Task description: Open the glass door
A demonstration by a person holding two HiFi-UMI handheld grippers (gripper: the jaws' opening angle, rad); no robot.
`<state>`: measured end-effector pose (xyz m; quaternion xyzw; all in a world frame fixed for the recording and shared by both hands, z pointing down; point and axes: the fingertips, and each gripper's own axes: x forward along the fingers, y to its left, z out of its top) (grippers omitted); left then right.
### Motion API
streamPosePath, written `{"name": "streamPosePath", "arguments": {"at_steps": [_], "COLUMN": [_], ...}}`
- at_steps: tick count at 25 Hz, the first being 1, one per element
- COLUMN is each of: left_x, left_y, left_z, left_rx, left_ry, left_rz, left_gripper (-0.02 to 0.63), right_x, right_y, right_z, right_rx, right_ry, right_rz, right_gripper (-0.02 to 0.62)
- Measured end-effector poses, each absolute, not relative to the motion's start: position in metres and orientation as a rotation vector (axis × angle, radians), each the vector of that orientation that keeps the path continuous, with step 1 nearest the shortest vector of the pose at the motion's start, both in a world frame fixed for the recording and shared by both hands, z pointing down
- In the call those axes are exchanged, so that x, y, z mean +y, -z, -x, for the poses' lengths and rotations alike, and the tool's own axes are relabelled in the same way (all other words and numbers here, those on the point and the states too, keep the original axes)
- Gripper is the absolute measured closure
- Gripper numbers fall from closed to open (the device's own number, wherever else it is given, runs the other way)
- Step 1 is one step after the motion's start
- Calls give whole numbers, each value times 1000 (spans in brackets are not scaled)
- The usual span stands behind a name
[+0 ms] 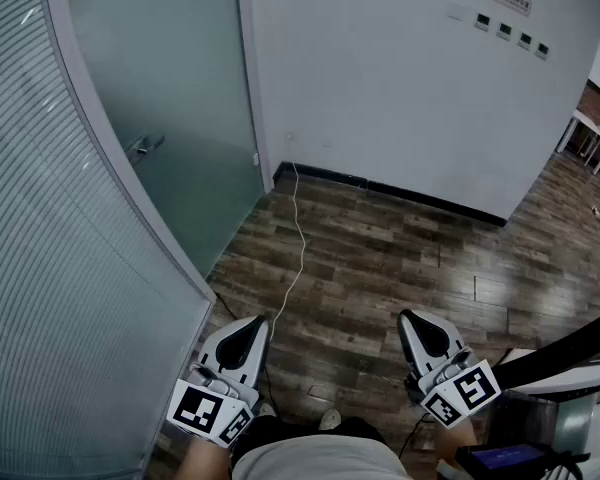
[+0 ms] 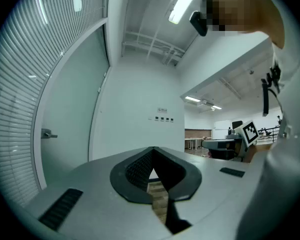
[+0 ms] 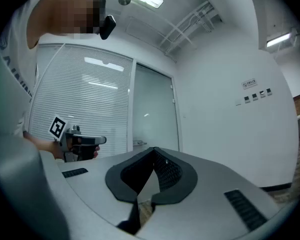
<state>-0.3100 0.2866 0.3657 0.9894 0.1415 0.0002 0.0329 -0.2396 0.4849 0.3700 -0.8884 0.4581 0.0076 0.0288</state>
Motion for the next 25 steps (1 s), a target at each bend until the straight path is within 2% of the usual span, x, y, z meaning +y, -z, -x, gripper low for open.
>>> {"name": "streamPosePath", "arguments": {"at_steps": [14,25], "left_x": [299,230], "left_y": [-368,-364], "left_z": [240,129], "left_rx": [353,308], "left_ry": [60,61], "left_rz": [-3070,-3058], "left_gripper": [607,607], "right_x": [486,407], "right_y": [-385,-370], "right_z": [170,61], "right_rx": [1520,1624], "right_ry": [-34,-60], "right_rz": [2677,2645], "right_gripper": [595,595]}}
